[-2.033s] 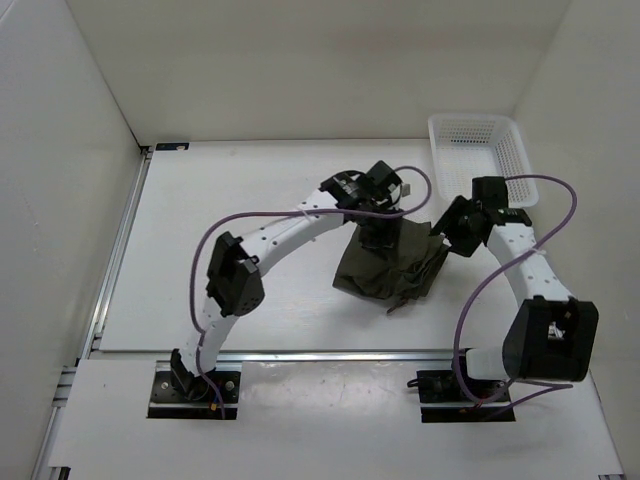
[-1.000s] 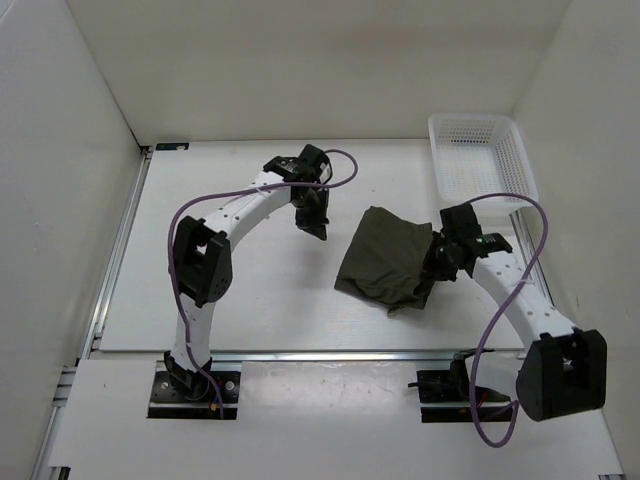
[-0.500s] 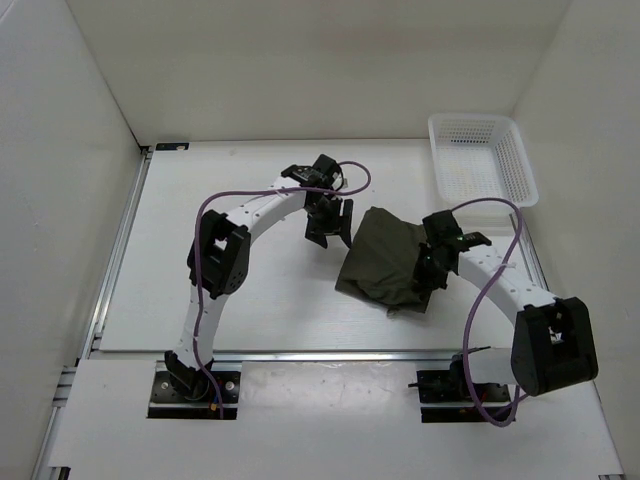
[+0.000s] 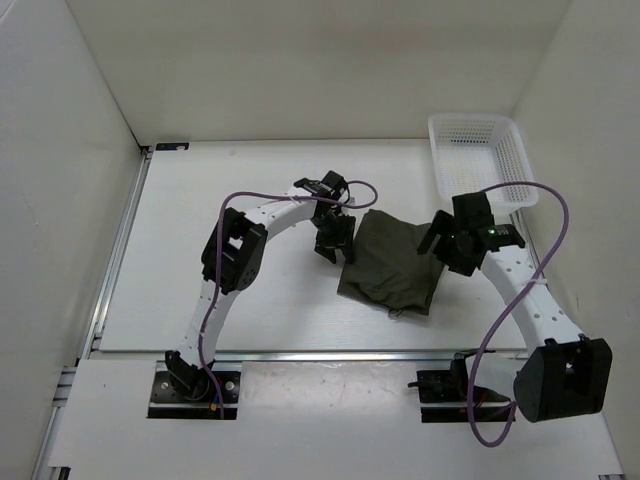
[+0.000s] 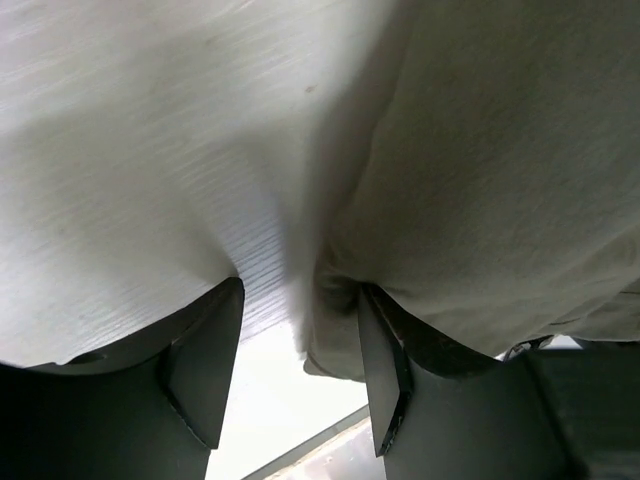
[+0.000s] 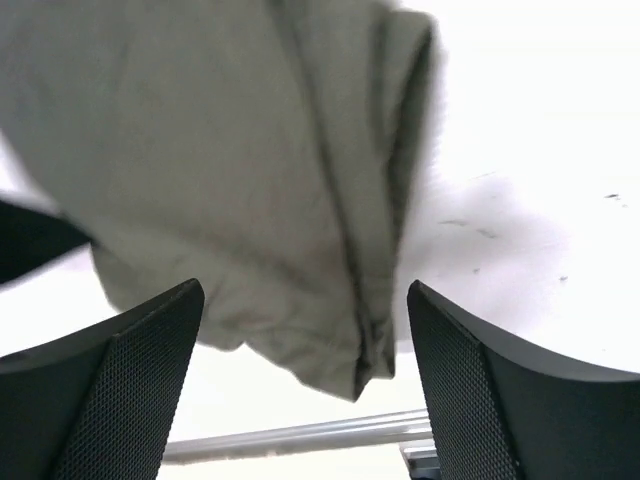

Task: Fold and stack the shorts
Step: Fold the shorts

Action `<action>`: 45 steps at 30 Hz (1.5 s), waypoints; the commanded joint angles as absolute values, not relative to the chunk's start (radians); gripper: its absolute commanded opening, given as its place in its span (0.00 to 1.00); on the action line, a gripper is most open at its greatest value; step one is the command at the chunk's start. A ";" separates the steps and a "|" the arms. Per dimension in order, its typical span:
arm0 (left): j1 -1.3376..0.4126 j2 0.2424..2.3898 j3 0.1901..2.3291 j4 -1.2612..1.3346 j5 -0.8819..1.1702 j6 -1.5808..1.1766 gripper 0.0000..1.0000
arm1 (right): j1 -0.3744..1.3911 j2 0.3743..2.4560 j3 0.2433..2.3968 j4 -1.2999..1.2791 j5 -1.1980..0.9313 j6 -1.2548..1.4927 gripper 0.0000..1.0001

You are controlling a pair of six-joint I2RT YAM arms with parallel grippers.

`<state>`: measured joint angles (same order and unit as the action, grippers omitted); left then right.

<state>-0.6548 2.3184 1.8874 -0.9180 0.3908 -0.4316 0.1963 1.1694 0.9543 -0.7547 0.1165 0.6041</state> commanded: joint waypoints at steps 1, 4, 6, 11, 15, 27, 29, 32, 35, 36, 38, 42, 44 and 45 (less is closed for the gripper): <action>-0.658 2.201 1.838 -0.897 0.335 -0.431 0.61 | 0.134 1.242 0.969 -0.764 0.129 0.612 0.88; -0.658 2.136 1.790 -0.897 0.296 -0.440 0.61 | 0.108 1.316 0.960 -0.703 0.094 0.601 0.84; -0.649 2.099 1.770 -0.897 0.270 -0.440 0.61 | 0.107 1.351 0.950 -0.637 0.069 0.586 0.77; -0.615 1.970 1.720 -0.906 0.250 -0.449 0.60 | 0.118 1.563 0.969 -0.511 -0.030 0.526 0.38; -0.595 1.884 1.697 -0.925 0.230 -0.449 0.60 | 0.251 1.676 1.052 -0.502 -0.041 0.546 0.13; -0.476 1.907 1.698 -0.969 0.137 -0.416 0.31 | 0.480 1.856 1.351 -0.566 0.015 0.580 0.11; -0.443 1.916 1.675 -0.951 0.137 -0.399 0.13 | 0.489 1.856 1.351 -0.566 0.006 0.571 0.11; -0.405 1.977 1.698 -0.931 0.149 -0.379 0.10 | 0.489 1.847 1.351 -0.566 0.006 0.562 0.11; -0.393 2.090 1.773 -0.905 0.172 -0.379 0.10 | 0.489 1.847 1.351 -0.566 0.006 0.561 0.11; -0.393 2.120 1.792 -0.905 0.187 -0.379 0.10 | 0.489 1.847 1.351 -0.566 0.006 0.561 0.11; -0.393 2.199 1.831 -0.894 0.178 -0.379 0.10 | 0.489 1.847 1.342 -0.575 0.006 0.561 0.11; -0.384 2.246 1.822 -0.894 0.140 -0.397 0.10 | 0.499 1.847 1.342 -0.584 0.006 0.561 0.11; -0.370 2.180 1.790 -0.894 0.111 -0.408 0.10 | 0.499 1.833 1.342 -0.595 0.018 0.552 0.11; -0.359 2.149 1.790 -0.894 0.098 -0.408 0.10 | 0.499 1.833 1.342 -0.595 0.032 0.552 0.11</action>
<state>-0.3759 2.2536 1.8057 -0.8997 0.1555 -0.4042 0.4931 1.8591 1.3186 -0.5610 0.0013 0.5697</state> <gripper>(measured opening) 0.112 0.142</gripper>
